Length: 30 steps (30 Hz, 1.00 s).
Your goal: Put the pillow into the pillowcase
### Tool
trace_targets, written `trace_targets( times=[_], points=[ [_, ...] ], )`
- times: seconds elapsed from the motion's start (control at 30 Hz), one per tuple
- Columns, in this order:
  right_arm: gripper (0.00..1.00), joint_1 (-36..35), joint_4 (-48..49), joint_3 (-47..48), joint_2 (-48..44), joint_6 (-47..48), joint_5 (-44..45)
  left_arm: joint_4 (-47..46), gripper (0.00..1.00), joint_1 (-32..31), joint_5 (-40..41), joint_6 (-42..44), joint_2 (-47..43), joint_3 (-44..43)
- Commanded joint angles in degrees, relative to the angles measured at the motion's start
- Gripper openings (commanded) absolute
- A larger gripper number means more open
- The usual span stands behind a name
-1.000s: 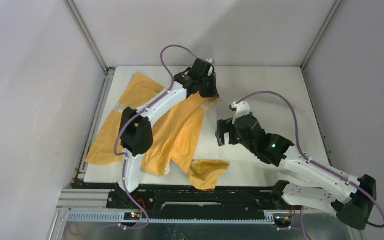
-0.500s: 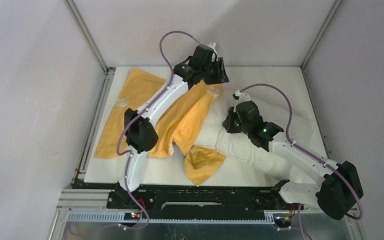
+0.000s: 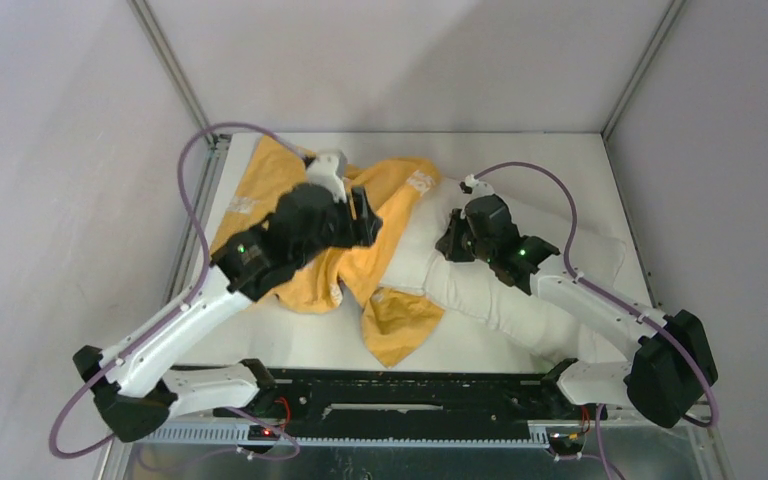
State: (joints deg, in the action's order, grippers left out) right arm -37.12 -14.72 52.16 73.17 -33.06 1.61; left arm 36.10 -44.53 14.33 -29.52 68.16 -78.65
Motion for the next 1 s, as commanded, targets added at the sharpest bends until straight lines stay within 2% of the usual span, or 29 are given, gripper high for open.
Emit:
trace_targets(
  times=[0.0, 0.1, 0.2, 0.47, 0.63, 0.8, 0.87, 0.9, 0.93, 0.97],
  points=[
    [0.00, -1.0, 1.1, 3.7, -1.0, -1.7, -0.1, -0.1, 0.65, -7.1, 10.6, -5.2, -2.7, 15.0],
    [0.00, -1.2, 0.8, 4.4, -1.1, -1.8, -0.5, -3.2, 0.64, -10.5, 11.9, -12.3, -4.7, 24.8],
    [0.00, -1.4, 0.5, 4.5, -1.2, -2.0, -0.2, -7.6, 0.65, -13.1, 11.8, -17.1, -4.6, 30.1],
    [0.00, -2.1, 0.1, 4.9, -1.7, -2.4, 0.4, -11.1, 0.69, -14.3, 20.0, -25.2, 3.6, 33.7],
    [0.00, -2.4, -0.5, 5.5, -2.0, -2.4, 1.2, -12.7, 0.66, -14.3, 22.7, -27.5, 8.9, 34.6],
    [0.00, -2.7, -0.9, 6.0, -2.0, -2.3, 1.7, -14.1, 0.62, -14.6, 23.7, -30.0, 9.7, 37.6],
    [0.00, -3.0, -0.9, 6.0, -1.7, -2.3, 2.1, -15.2, 0.55, -14.6, 23.9, -29.7, 10.4, 38.4],
    [0.00, -3.2, -0.8, 6.0, -1.5, -2.3, 2.4, -16.5, 0.48, -14.6, 23.5, -28.4, 10.8, 38.5],
    [0.00, -3.3, -0.7, 6.0, -1.3, -2.3, 2.7, -18.1, 0.35, -14.6, 22.0, -27.0, 10.9, 38.3],
    [0.00, -3.5, -0.9, 6.0, -1.2, -2.3, 3.3, -19.5, 0.16, -14.7, 20.0, -24.9, 10.5, 37.7]
  ],
)
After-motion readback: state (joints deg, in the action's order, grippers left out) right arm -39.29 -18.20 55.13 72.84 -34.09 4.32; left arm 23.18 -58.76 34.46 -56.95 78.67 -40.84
